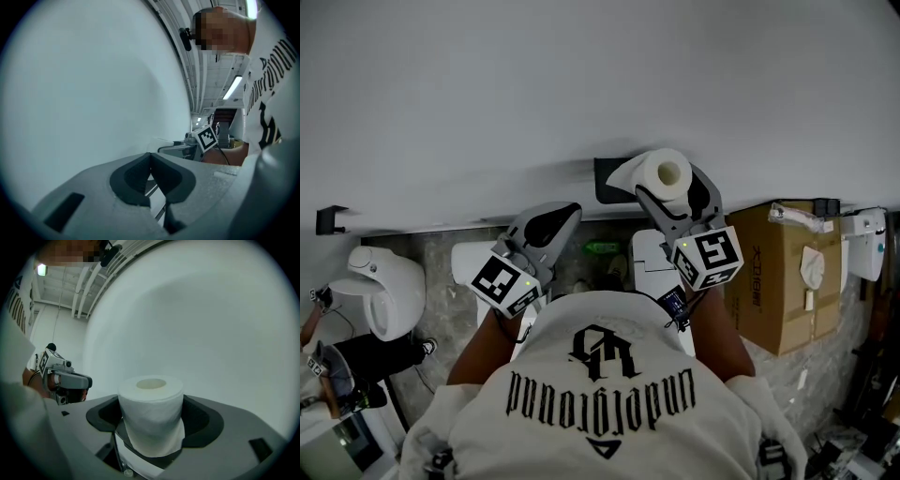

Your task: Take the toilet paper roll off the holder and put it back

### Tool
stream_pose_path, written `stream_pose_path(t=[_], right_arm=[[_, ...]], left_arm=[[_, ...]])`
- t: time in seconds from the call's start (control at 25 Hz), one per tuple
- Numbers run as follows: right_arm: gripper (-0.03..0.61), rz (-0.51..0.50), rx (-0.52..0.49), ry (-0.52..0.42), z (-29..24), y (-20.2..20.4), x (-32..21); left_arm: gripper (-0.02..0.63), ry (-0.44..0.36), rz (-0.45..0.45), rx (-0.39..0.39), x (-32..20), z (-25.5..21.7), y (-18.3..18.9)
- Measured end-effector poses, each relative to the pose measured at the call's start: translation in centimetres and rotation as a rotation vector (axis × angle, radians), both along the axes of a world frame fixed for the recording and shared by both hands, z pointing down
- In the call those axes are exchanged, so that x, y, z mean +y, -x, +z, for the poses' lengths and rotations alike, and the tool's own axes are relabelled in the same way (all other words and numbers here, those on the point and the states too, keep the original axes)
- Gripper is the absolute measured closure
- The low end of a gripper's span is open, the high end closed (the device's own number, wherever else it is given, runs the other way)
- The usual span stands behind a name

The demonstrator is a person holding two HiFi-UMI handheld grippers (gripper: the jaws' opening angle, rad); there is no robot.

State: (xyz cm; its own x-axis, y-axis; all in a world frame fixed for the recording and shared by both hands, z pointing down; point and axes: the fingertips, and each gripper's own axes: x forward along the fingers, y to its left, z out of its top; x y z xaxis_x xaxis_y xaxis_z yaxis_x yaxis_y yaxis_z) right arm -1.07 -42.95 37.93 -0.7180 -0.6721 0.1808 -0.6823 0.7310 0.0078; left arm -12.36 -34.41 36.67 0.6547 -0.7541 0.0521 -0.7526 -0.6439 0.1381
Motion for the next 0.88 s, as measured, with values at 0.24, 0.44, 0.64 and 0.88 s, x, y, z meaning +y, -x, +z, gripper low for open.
stream_pose_path(t=[0.24,0.44,0.64,0.88], right_arm=[[0.227,-0.034,0.008,0.032,1.8,0.4,-1.8],[0.227,-0.048,0.008,0.065,3.1,0.3,-2.3],[0.227,-0.073,0.007,0.059,3.6,0.2,-2.6],[0.227,-0.084,0.019,0.047,3.8,0.2,-2.4]], left_arm=[[0.600,0.026,-0.013,-0.003,-2.1,1.0,-0.5],[0.600,0.033,-0.012,-0.007,-3.3,1.2,-1.0],[0.600,0.043,-0.012,-0.010,-4.3,1.8,-1.7],[0.600,0.050,-0.015,-0.011,-4.5,2.2,-1.9]])
